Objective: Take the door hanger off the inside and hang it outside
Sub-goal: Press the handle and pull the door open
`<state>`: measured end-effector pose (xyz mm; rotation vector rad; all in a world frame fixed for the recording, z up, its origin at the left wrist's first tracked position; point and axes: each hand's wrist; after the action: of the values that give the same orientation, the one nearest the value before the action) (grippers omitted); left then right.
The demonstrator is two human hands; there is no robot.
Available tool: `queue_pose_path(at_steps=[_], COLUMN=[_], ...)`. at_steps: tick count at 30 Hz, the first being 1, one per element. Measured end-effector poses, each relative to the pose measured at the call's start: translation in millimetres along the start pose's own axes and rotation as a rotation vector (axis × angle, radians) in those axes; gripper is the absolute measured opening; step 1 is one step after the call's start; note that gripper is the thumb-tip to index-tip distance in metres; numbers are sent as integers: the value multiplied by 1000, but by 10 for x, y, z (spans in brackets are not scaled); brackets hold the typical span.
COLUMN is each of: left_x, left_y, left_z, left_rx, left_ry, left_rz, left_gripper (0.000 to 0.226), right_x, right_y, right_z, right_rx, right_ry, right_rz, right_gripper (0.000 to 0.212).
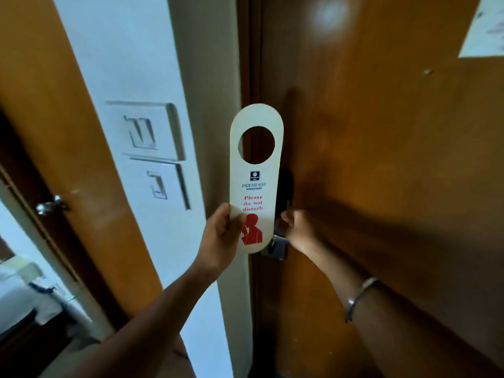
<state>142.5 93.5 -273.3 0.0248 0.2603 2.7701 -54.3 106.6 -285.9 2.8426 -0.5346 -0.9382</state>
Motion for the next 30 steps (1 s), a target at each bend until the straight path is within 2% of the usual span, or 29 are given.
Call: queue_pose_path(at_steps=[1, 3, 6, 8, 11, 16, 22, 26, 30], left_x=[-106, -292, -472, -565, -720, -964, -1219, -1312, -1325], left_y=[-30, -54, -130, -180, -239, -304, -451, -622, -930], left_z=[-21, -12, 46, 97, 99, -41, -193, -371, -660], left_rx=[-3, -7, -12, 1, 20, 48, -30, -94, -170], left_ry=[32, 69, 40, 18, -33, -8, -13, 12, 87], left_rz=[6, 0, -92, -141, -175, -205, -192, -145, -105], left_gripper=[23, 20, 23, 26, 27, 23, 28, 26, 21], right_x=[129, 310, 473, 548, 657, 840, 844, 847, 849], right_y=[39, 113, 207, 254, 298, 330, 171, -69, -386], right_z=[38, 59, 142, 203, 292, 494, 437, 374, 325], right_rx=[2, 18, 28, 66, 183, 274, 217, 192, 165], right_ry=[-154, -504, -648, -649, -685, -457, -432, -486, -473], right_rz=[-65, -195, -243, -206, -154, -19, 29, 4, -5], right_gripper=[34, 44, 45, 38, 39, 43, 29, 40, 41])
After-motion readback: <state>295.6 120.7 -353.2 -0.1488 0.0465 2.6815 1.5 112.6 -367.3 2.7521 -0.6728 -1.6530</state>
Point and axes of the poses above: each hand's wrist, its own y-axis towards the middle knuckle, its own x-axis out of the palm, z = x × y, and after that the axes turned 14 degrees about -x, right-handed
